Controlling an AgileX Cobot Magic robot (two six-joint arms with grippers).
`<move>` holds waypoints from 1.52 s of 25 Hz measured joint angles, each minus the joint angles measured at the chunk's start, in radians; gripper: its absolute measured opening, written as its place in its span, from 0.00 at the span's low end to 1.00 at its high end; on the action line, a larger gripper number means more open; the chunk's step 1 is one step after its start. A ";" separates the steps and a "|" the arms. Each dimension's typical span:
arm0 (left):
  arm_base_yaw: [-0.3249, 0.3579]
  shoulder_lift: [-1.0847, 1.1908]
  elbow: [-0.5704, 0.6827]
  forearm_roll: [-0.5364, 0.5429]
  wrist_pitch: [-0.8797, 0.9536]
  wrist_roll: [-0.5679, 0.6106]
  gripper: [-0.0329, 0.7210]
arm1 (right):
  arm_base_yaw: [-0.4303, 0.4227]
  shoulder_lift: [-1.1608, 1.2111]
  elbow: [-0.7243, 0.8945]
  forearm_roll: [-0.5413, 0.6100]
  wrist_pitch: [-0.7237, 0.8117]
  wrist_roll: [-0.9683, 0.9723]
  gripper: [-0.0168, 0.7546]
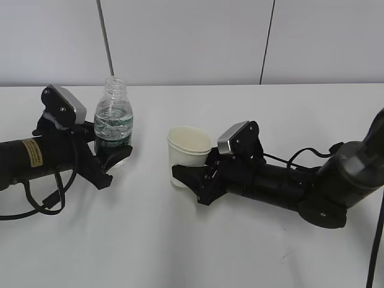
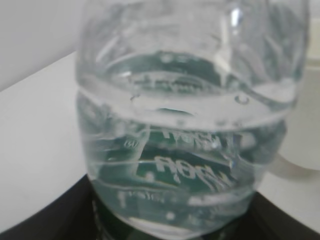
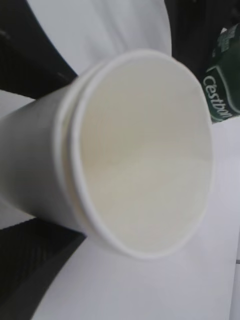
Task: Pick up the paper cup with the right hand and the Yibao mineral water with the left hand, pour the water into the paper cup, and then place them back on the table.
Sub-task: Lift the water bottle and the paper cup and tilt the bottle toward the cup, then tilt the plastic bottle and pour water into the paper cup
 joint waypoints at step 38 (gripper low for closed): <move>0.000 0.000 0.000 -0.132 -0.062 0.569 0.57 | 0.004 -0.036 -0.162 -0.450 0.111 0.201 0.71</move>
